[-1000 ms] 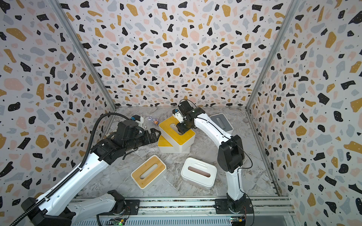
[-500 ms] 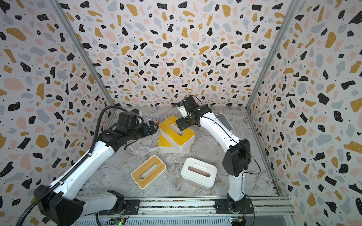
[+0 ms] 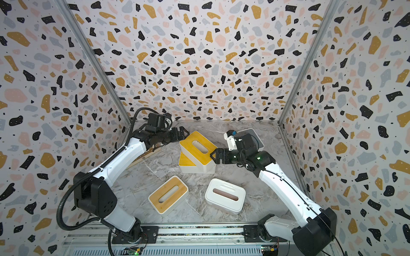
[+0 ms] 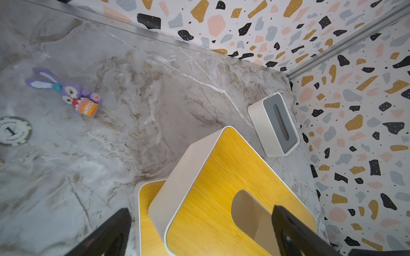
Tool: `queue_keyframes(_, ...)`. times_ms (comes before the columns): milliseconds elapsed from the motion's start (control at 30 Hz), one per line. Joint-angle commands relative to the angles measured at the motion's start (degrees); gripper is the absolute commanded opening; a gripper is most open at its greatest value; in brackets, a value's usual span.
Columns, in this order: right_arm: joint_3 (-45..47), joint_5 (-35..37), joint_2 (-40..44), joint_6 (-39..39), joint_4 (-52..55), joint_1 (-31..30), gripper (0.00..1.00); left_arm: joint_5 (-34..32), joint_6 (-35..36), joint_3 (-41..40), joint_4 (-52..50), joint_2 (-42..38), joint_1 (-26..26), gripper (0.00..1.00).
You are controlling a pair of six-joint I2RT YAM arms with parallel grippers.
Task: Stack the tissue boxes
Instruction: Adjust the tissue box on the tissue box.
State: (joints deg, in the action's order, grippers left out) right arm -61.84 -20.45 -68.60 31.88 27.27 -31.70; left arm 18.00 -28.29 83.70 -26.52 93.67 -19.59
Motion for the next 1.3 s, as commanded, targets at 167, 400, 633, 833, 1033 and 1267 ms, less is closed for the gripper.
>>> queue_keyframes(167, 4.88, -6.93, -1.35, 11.10, -16.35, -2.05, 0.99, 11.91, 1.05, 2.28, 2.60, 4.24, 0.30, 1.00)
queue_keyframes(400, 6.94, -8.71, -4.56, 13.37, -23.89, 0.42, 0.99, 17.08, -1.50, -2.44, 5.89, 1.11, 0.29, 1.00)
queue_keyframes(633, 3.94, -9.77, -8.43, 12.04, -24.12, 3.55, 0.99, 17.20, -2.69, -8.68, 5.33, -4.74, 0.36, 0.99)
queue_keyframes(833, 0.70, -10.21, -10.64, 10.25, -21.95, 4.00, 0.99, 14.79, -5.89, -15.74, 5.61, -11.63, 0.32, 1.00)
queue_keyframes(1033, -1.80, -12.42, -13.28, 9.39, -19.58, 4.11, 0.99, 11.41, -8.10, -21.58, 6.20, -17.26, 0.30, 1.00)
queue_keyframes(1267, -2.90, -11.48, -12.80, 9.11, -17.31, 3.94, 0.99, 12.15, -11.87, -22.18, 8.82, -18.37, -0.66, 1.00)
